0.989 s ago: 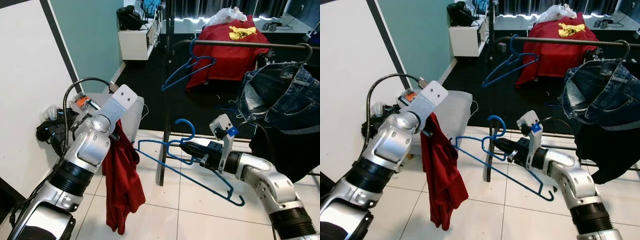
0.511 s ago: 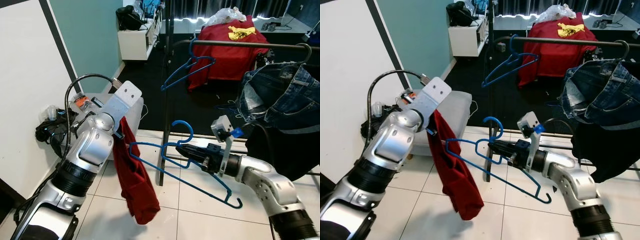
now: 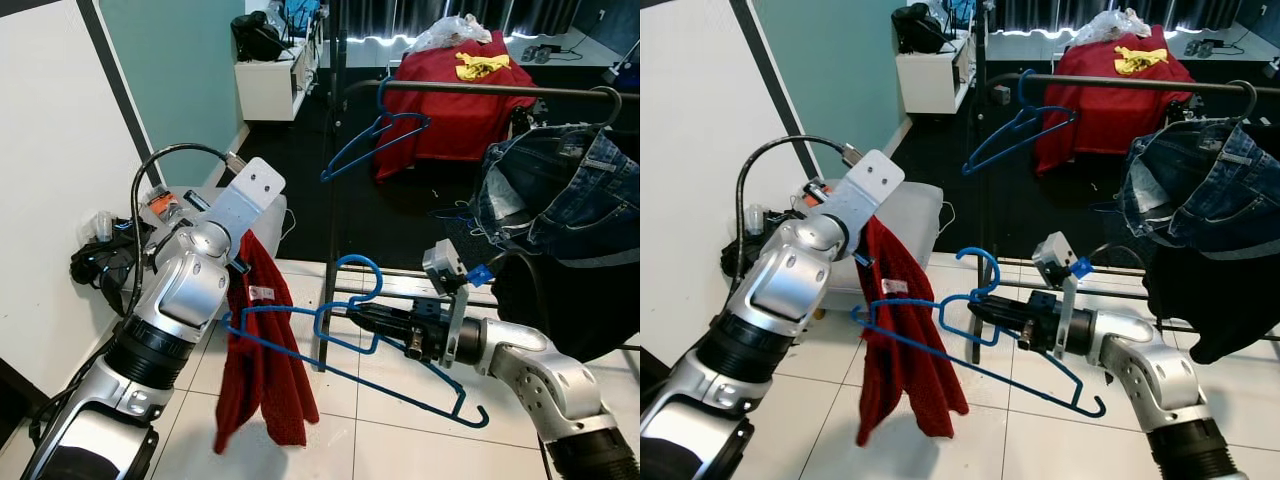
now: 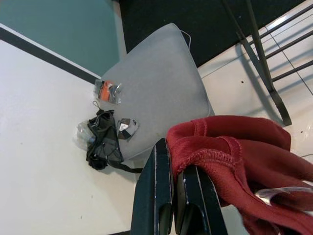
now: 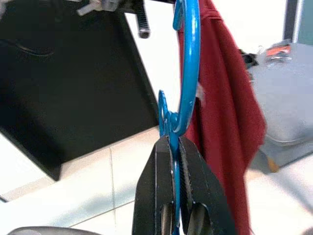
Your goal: Hang hanger
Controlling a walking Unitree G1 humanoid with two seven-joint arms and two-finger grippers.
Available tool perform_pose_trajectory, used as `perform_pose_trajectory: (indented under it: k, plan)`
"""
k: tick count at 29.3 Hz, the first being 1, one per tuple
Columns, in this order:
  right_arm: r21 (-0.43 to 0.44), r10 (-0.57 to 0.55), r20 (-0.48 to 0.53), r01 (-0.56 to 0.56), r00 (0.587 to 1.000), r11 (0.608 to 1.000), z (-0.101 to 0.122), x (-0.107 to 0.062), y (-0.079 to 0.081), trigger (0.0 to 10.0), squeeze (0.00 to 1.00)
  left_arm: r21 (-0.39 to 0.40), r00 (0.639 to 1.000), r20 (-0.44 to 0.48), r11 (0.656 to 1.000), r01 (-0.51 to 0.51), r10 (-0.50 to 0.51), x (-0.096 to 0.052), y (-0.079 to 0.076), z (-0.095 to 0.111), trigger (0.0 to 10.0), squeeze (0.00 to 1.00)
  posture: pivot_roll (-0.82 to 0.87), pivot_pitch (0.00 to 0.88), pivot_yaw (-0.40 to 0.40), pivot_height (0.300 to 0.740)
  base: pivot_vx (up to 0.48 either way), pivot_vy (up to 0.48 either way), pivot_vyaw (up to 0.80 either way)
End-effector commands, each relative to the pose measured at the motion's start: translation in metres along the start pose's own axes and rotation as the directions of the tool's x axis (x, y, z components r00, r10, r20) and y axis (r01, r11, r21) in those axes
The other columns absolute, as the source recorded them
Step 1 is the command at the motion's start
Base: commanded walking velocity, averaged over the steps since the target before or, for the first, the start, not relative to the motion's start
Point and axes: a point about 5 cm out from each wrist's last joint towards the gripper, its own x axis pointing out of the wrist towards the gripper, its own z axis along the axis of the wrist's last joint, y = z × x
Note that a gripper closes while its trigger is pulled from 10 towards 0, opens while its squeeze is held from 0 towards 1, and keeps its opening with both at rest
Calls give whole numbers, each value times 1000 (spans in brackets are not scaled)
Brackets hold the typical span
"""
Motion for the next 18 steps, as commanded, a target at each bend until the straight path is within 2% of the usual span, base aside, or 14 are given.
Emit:
perform_pose_trajectory:
  k: [1, 2, 3, 4, 5, 7, 8, 9, 14, 18]
  plan:
    - [-11, -33, 0, 33, 999, 999, -1, 2, -4, 10000, 0, 0, 1000, 14, 1000, -13, 13, -2, 4, 5, 10000, 0, -6, 43, 55, 740, 0, 0, 0]
    - [-31, -112, -6, 112, 994, 993, -2, 2, -13, 10000, 0, 0, 1000, 15, 1000, -13, 13, -2, 4, 5, 10000, 0, -5, 42, 55, 740, 0, 0, 0]
    - [-31, -112, -6, 112, 994, 993, -2, 2, -13, 10000, 0, 0, 1000, 15, 1000, -13, 13, -2, 4, 5, 10000, 0, -5, 42, 55, 740, 0, 0, 0]
    - [-54, -209, -13, 208, 978, 977, -3, 1, -24, 10000, 0, 0, 1000, 15, 1000, -13, 13, -2, 4, 5, 10000, 0, -5, 44, 53, 740, 0, 0, 0]
    - [-54, -209, -13, 208, 978, 977, -3, 1, -24, 10000, 0, 0, 1000, 15, 1000, -13, 13, -2, 4, 5, 10000, 0, -5, 44, 53, 740, 0, 0, 0]
    - [-63, -396, 11, 395, 918, 916, -2, -7, -47, 10000, 0, -1, 1000, 16, 1000, -13, 13, -2, 4, 5, 10000, 0, -5, 45, 52, 740, 0, 0, 0]
    - [-63, -396, 11, 395, 918, 916, -2, -7, -47, 10000, 0, -1, 1000, 16, 1000, -13, 13, -2, 4, 5, 10000, 0, -5, 45, 52, 740, 0, 0, 0]
    - [-60, -435, 24, 436, 900, 898, -1, -10, -52, 10000, 0, -1, 1000, 17, 1000, -12, 12, -2, 4, 5, 10000, 0, -3, 45, 51, 740, 0, 0, 0]
    - [-49, -435, 43, 436, 900, 898, 1, -11, -53, 10000, 0, -2, 1000, 20, 1000, -13, 14, -2, 5, 5, 10000, 0, -5, 47, 52, 740, 0, 0, 0]
    - [-43, -381, 52, 383, 923, 923, 1, -8, -47, 10000, 0, -3, 1000, 20, 1000, -15, 15, -2, 6, 5, 10000, 0, -7, 47, 53, 740, 0, 0, 0]
